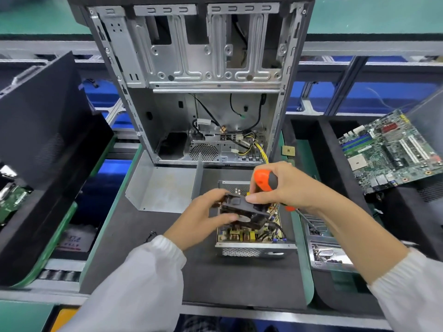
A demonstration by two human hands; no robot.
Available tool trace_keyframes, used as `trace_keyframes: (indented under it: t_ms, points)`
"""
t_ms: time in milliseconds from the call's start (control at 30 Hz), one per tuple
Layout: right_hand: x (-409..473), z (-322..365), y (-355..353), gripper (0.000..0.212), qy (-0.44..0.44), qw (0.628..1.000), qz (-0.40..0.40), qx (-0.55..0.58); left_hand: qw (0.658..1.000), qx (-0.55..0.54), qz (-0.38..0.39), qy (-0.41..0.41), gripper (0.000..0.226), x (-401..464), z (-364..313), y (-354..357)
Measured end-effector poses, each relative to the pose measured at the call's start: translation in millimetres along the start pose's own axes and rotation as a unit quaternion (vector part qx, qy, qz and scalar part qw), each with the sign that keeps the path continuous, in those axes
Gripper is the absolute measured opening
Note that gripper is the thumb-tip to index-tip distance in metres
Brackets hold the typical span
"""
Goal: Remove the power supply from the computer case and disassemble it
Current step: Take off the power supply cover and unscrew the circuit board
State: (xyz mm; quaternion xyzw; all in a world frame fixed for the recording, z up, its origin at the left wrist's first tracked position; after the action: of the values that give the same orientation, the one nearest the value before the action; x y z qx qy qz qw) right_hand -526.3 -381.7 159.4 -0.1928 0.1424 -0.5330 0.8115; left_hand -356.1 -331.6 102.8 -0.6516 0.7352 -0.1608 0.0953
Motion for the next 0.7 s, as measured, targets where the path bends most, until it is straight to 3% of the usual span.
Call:
trace_keyframes:
  t_ms: [133,200,300,433,500,600,700]
  points:
    - [-10.8,-24.5,-31.0,0.019,0.027,0.992,-0.123,-0.015,0.996,-0.077,-0.028,-0.032,0.018,16.8,-9.5,6.3]
    - [-19.9,-43.3,-41.4,0.032,0.071,0.987,-0.134,-0.054,0.992,-0.094,-0.069,-0.038,0.016,20.2,-9.7,11.6]
    - [-33.9,-67.9,-37.5,0.038,0.109,0.979,-0.083,-0.152,0.985,-0.114,-0.121,-0.051,0.012,21.1,-9.6,25.7]
    - [-41.0,-86.8,-23.1,0.009,0.077,0.946,-0.001,-0.315,0.972,-0.139,-0.175,-0.075,0.008,18.9,-7.2,43.3]
    - [-44.3,-91.2,-18.7,0.005,0.068,0.925,0.019,-0.374,0.965,-0.138,-0.206,-0.087,0.012,15.8,-2.6,48.1]
    - [-46.4,-97.3,-10.1,0.011,0.042,0.899,0.031,-0.436,0.957,-0.14,-0.24,-0.081,0.01,13.4,0.9,49.1]
    - [-47.1,-105.6,-3.0,0.029,0.038,0.89,0.041,-0.453,0.958,-0.127,-0.245,-0.077,0.008,13.8,0.9,48.5]
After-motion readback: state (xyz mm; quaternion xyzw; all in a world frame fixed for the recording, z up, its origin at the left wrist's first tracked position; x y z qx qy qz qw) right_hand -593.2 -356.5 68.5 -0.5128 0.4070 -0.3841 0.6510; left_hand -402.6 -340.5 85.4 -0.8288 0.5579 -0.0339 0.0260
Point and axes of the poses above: each hand's wrist, its own x-axis towards the middle knuckle, its own y-axis out of the palm, z = x × y, the point moved 5 cm from there along x, towards the middle knuckle, and after that the axes turned 14 degrees about -z, right-handed, at the moved point
